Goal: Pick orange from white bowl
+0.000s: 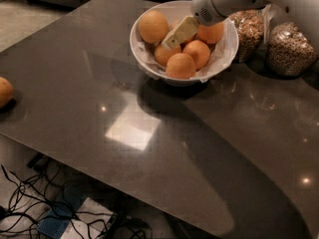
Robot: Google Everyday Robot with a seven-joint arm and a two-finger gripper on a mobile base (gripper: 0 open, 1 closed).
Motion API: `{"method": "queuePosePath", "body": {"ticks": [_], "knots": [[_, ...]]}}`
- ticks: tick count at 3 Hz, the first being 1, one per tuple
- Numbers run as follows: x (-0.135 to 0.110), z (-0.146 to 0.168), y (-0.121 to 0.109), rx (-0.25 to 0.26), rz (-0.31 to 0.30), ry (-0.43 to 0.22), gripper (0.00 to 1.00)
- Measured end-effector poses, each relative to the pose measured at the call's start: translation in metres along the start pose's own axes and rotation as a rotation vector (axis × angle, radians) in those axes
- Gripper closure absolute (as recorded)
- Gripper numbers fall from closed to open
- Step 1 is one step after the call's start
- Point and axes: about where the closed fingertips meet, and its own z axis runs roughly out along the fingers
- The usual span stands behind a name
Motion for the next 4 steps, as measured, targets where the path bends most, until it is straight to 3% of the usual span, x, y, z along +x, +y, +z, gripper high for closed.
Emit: {"method": "queuePosePath", "body": {"ticks": [4], "knots": [[-0.032, 0.059, 0.013, -0.151, -0.023, -0.063, 0.06]]}}
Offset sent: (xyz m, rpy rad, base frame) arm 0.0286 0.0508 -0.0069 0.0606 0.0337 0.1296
